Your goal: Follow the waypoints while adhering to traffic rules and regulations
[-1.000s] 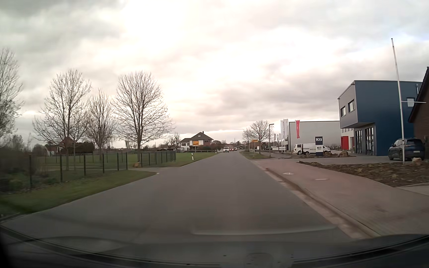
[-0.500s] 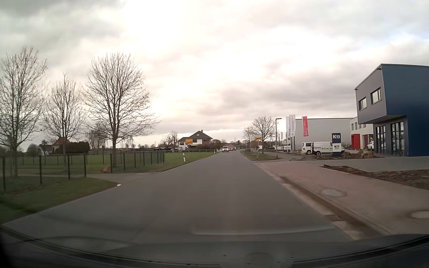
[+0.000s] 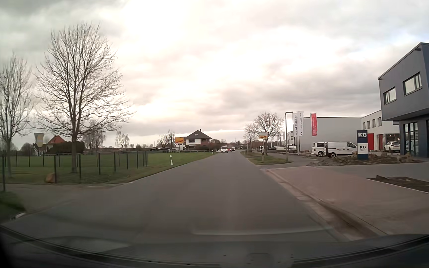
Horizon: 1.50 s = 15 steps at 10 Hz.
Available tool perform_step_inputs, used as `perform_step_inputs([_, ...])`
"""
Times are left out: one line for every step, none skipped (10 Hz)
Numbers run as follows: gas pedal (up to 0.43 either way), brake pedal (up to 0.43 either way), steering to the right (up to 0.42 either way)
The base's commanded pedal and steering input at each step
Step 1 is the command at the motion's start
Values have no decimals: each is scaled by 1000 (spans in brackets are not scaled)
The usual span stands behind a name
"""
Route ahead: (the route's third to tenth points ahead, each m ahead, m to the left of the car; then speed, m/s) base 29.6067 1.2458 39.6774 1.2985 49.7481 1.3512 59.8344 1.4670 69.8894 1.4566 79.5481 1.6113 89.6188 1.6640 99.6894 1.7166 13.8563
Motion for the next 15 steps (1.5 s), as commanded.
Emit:
perform_step_inputs([98, 0, 2])
perform_step_inputs([87, 0, 2])
perform_step_inputs([87, 0, 2])
perform_step_inputs([98, 0, 2])
perform_step_inputs([98, 0, 2])
perform_step_inputs([98, 0, 2])
perform_step_inputs([130, 0, 2])
perform_step_inputs([130, 0, 2])
perform_step_inputs([130, 0, 2])
perform_step_inputs([130, 0, 2])
perform_step_inputs([130, 0, 2])
perform_step_inputs([130, 0, 1])
perform_step_inputs([130, 0, 1])
perform_step_inputs([130, 0, 1])
perform_step_inputs([130, 0, 1])
